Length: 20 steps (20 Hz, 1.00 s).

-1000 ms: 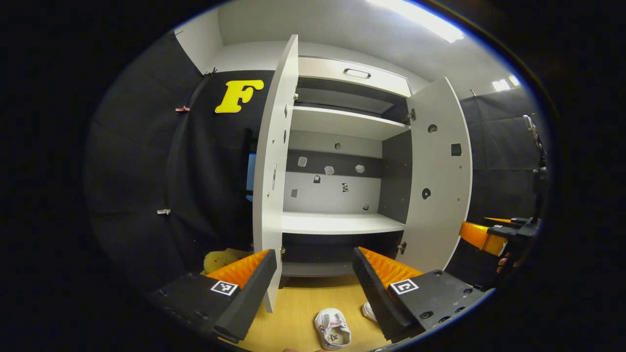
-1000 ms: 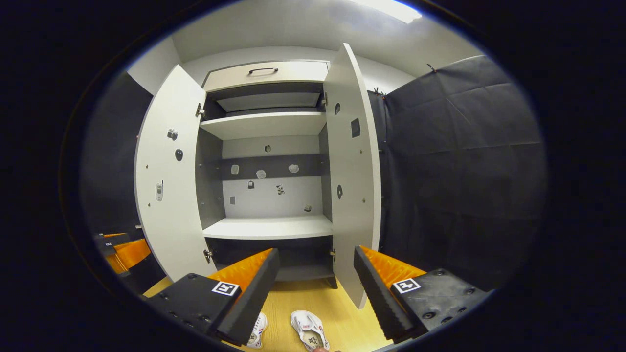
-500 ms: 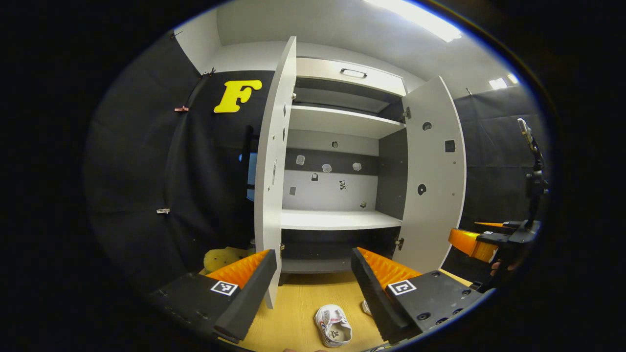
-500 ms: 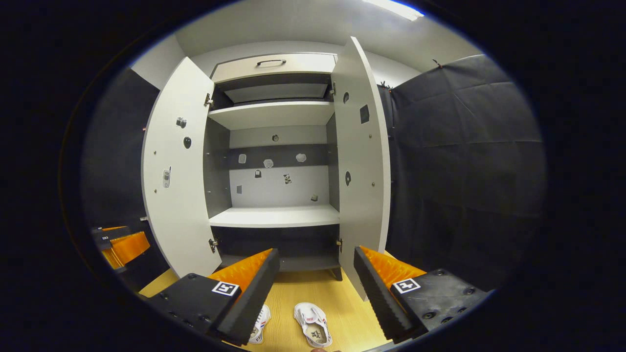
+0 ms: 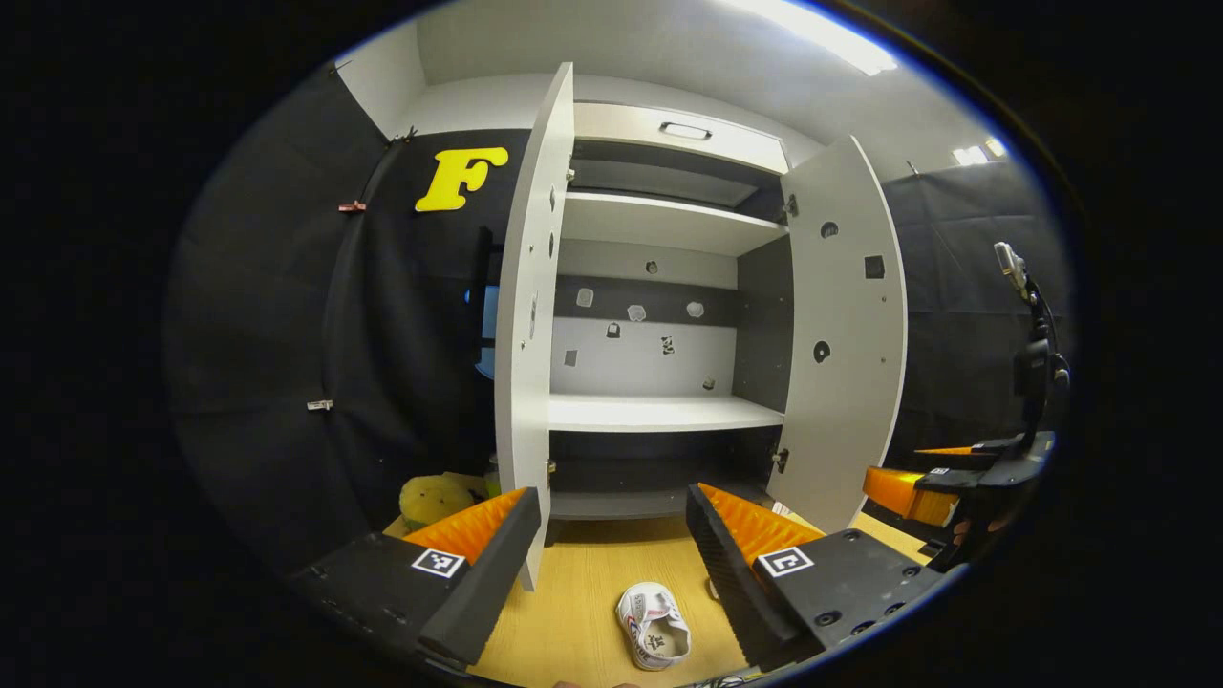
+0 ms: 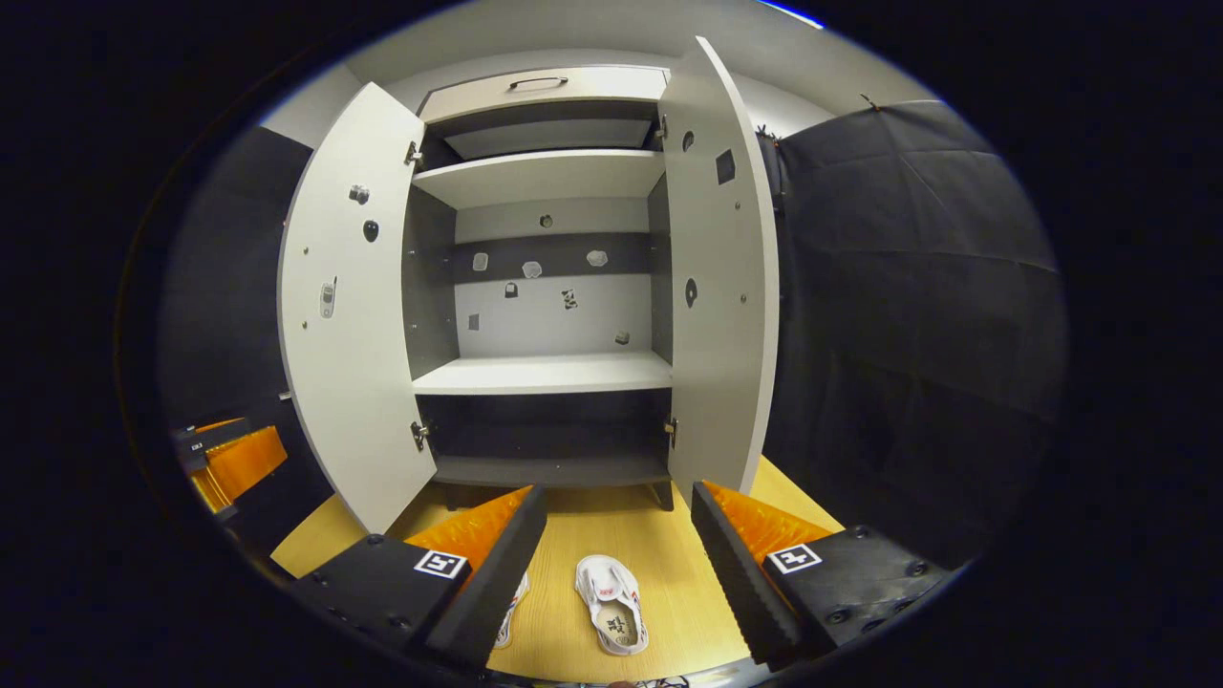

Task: Grab one shoe with the right hand and put it into the shoe cabinet, grab the other shoe with the left hand and put it into the shoe cabinet; then close the right door with the right hand and the left door with the left hand.

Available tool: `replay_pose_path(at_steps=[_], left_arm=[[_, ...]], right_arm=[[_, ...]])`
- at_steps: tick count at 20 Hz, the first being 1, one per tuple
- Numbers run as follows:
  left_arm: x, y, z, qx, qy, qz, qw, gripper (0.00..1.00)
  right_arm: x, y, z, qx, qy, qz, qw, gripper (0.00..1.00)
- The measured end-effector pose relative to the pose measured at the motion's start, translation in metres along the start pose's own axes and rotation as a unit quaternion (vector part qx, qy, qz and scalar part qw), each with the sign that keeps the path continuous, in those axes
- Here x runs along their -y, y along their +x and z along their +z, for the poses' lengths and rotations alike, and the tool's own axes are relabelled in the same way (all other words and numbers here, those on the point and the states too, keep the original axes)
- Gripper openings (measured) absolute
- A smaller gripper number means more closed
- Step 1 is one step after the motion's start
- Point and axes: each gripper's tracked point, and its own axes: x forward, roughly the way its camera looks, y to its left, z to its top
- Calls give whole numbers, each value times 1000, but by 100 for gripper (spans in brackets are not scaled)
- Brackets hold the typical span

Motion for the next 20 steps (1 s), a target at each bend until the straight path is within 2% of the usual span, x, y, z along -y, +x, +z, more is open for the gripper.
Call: replay_pose_path(at_steps=[6,9,13,16,18,20], left_arm=[[4,0,-20,-27,-13,7,1000,95],[9,6,-35,-41,-17,-2,999,95],[1,12,-59,-69,-30,13,997,95],[-6,7,-80,-92,-17,20,995,96],[-10,4,-85,-96,-13,21,995,95],[-14,2,-90,-101,-25,30,994,95]], right_arm=[[-16,22,-56,-81,-5,40,996,98],[-30,25,-95,-126,15,67,990,99],[-43,34,-157,-183,-6,91,979,99],[-47,44,-203,-227,-18,100,969,99],[-53,50,-226,-247,-2,107,963,99],[-54,60,-245,-252,-6,103,962,99]])
